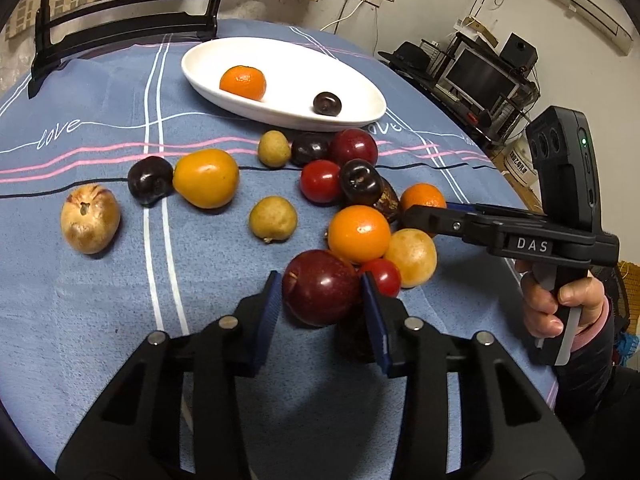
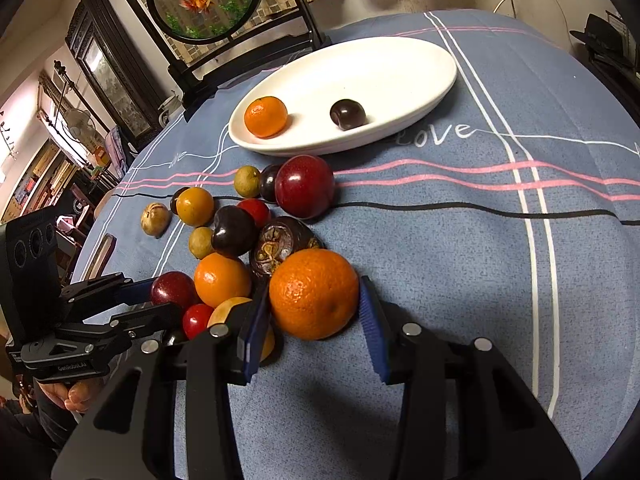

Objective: Organize fruits
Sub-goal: 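Grasp the red plum with the left tool while the right tool grasps a large orange, then drop the red plum onto the plate while the right tool drops the orange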

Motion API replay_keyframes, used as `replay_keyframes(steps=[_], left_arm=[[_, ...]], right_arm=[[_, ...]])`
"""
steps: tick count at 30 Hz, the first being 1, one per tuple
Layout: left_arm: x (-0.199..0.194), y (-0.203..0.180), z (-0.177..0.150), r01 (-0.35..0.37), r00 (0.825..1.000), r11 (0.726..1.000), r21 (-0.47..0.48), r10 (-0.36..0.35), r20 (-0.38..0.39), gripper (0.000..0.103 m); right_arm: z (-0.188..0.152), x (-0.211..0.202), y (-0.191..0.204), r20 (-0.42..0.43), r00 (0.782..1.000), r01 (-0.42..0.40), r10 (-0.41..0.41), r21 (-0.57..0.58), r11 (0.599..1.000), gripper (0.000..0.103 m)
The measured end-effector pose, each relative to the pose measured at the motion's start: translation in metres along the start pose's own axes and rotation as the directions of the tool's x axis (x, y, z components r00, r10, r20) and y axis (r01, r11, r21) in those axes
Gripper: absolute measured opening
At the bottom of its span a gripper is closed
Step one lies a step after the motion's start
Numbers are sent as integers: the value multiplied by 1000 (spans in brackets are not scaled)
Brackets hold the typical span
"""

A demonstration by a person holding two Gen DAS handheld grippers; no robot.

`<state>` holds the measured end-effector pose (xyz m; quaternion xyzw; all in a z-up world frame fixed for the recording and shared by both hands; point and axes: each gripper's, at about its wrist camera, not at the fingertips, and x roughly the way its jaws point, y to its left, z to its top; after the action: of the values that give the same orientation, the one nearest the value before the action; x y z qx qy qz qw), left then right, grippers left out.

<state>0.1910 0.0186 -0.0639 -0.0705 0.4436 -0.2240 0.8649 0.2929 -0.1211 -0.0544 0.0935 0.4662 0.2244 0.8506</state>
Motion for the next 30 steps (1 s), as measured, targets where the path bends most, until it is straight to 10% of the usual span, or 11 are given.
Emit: replay_keyframes(steps=[17,30], left_arm=[[-25,3,9,15,995,1000,-22,-12,102,41],[27,-9,135,-69,993,996,49,64,99,41]], right_arm=[[7,-24,-2,133,989,-67,65,13,998,43],[101,15,-27,253,966,54,-63,42,998,43]])
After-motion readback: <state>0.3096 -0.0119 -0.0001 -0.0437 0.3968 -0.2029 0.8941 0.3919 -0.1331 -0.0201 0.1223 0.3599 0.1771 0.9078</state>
